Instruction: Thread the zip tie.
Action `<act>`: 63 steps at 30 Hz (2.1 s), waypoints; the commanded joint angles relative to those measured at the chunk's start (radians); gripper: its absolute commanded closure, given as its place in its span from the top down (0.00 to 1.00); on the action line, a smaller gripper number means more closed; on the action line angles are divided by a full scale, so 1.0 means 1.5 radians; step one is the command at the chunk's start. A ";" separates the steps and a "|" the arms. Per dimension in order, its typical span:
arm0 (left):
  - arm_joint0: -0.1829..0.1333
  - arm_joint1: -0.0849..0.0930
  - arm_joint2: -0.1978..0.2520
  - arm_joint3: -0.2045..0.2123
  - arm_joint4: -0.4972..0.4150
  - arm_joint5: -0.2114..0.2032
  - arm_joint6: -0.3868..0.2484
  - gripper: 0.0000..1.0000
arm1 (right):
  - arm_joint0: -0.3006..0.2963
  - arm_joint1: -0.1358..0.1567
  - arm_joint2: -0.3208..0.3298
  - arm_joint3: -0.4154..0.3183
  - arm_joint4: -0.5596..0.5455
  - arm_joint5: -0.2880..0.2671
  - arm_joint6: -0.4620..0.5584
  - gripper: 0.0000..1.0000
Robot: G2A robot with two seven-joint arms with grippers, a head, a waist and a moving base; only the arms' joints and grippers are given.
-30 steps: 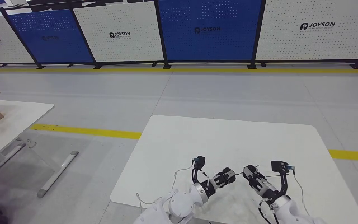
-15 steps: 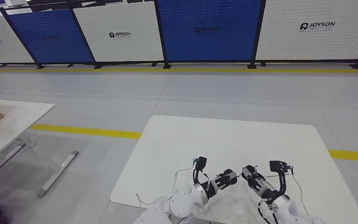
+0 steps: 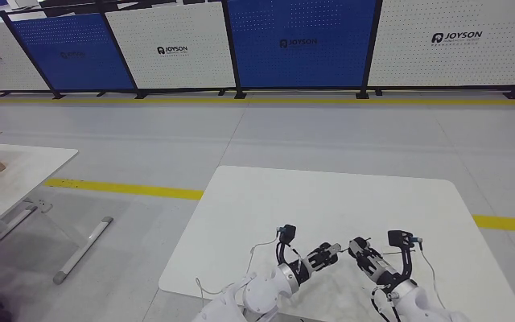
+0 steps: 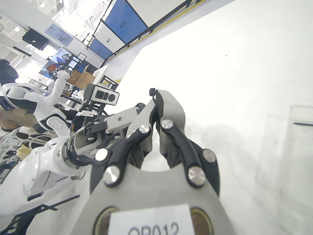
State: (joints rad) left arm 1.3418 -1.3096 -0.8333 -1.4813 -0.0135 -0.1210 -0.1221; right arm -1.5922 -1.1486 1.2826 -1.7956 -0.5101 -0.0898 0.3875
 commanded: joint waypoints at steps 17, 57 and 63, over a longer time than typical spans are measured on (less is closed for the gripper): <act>0.005 0.000 0.000 0.000 0.018 -0.008 0.007 0.00 | -0.010 0.000 0.007 -0.004 0.001 -0.006 -0.008 0.00; 0.012 0.000 0.007 -0.006 0.068 -0.015 0.018 0.91 | -0.013 -0.001 0.006 -0.007 -0.006 -0.007 -0.006 0.00; 0.010 -0.001 0.013 -0.001 0.082 -0.018 0.019 0.00 | -0.014 -0.001 0.007 -0.010 -0.009 -0.006 -0.005 0.00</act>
State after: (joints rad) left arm 1.3570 -1.3113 -0.8153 -1.4839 0.1077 -0.1485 -0.0944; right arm -1.6140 -1.1496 1.2937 -1.8098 -0.5226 -0.0988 0.3794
